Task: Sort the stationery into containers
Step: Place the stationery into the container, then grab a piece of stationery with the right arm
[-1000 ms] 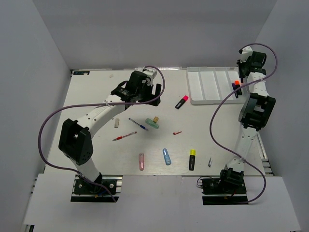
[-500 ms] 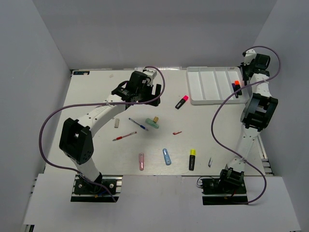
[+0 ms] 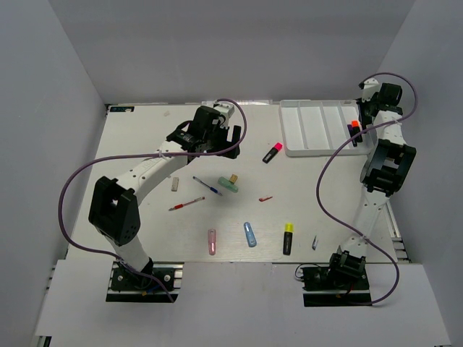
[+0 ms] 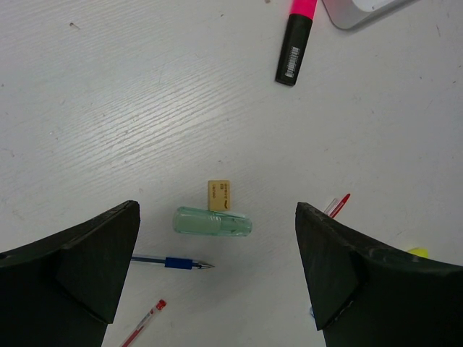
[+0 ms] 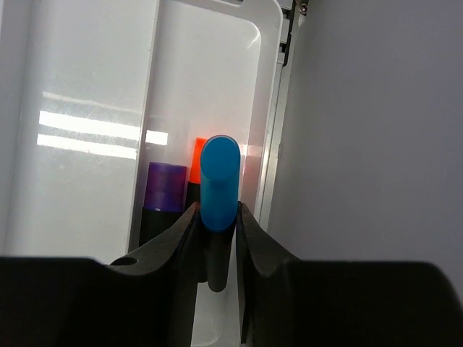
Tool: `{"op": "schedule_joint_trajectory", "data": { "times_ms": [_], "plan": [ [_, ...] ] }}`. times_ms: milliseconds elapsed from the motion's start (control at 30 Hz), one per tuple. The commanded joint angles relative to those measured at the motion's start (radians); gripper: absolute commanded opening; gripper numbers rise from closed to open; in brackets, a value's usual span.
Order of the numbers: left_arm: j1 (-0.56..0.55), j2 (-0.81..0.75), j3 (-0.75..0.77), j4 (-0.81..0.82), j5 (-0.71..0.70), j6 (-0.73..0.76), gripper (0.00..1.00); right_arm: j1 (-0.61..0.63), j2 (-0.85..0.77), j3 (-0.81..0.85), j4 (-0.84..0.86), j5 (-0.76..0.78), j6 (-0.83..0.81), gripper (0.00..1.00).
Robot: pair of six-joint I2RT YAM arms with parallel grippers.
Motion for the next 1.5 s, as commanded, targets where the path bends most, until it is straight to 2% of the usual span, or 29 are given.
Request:
{"op": "schedule_joint_trajectory", "data": {
  "times_ms": [0, 167, 233, 400, 467, 533, 667, 733, 867, 900, 967, 1000, 1100, 1333, 1467],
  "plan": [
    [0.004, -0.013, -0.004, -0.006, 0.014, 0.006, 0.97, -0.002, -0.013, -0.015, 0.000, 0.017, -0.029, 0.00],
    [0.004, -0.010, -0.001, -0.006, 0.022, 0.004, 0.97, -0.005, 0.005, -0.015, -0.011, 0.045, -0.053, 0.02],
    [0.004, -0.007, 0.002, -0.009, 0.022, 0.003, 0.97, -0.002, 0.011, -0.017, -0.009, 0.051, -0.053, 0.05],
    [0.004, -0.021, -0.014, 0.002, 0.015, -0.011, 0.98, -0.002, 0.010, -0.018, -0.002, 0.065, -0.047, 0.21],
    [0.004, -0.027, -0.018, 0.007, 0.012, -0.017, 0.98, 0.001, 0.002, -0.018, -0.005, 0.066, -0.043, 0.35],
    [0.004, -0.035, -0.018, 0.005, 0.011, -0.017, 0.98, 0.002, -0.015, -0.018, -0.011, 0.063, -0.031, 0.44],
    [0.004, -0.050, -0.027, 0.007, -0.012, -0.006, 0.98, 0.007, -0.061, -0.017, -0.034, 0.040, -0.008, 0.53],
    [0.004, -0.058, -0.034, 0.005, -0.018, -0.006, 0.98, 0.007, -0.093, -0.014, -0.046, 0.031, 0.014, 0.54],
    [0.004, -0.099, -0.067, 0.020, -0.035, -0.009, 0.98, 0.010, -0.220, -0.041, -0.185, -0.085, 0.101, 0.42],
    [0.004, -0.111, -0.089, 0.025, -0.034, -0.012, 0.98, 0.009, -0.313, -0.123, -0.206, -0.174, 0.124, 0.40],
    [0.013, -0.154, -0.118, 0.034, -0.084, -0.014, 0.98, 0.028, -0.436, -0.257, -0.224, -0.247, 0.175, 0.39],
    [0.022, -0.169, -0.147, 0.040, -0.090, -0.020, 0.98, 0.044, -0.563, -0.416, -0.207, -0.297, 0.186, 0.39],
    [0.032, -0.209, -0.175, 0.023, -0.112, -0.020, 0.98, 0.099, -0.752, -0.636, -0.265, -0.369, 0.227, 0.39],
    [0.085, -0.252, -0.219, -0.023, -0.083, -0.023, 0.98, 0.242, -0.886, -0.891, -0.472, -0.457, 0.308, 0.38],
    [0.096, -0.278, -0.238, -0.007, -0.093, -0.025, 0.98, 0.338, -0.930, -1.017, -0.487, -0.471, 0.426, 0.38]
  ]
}}
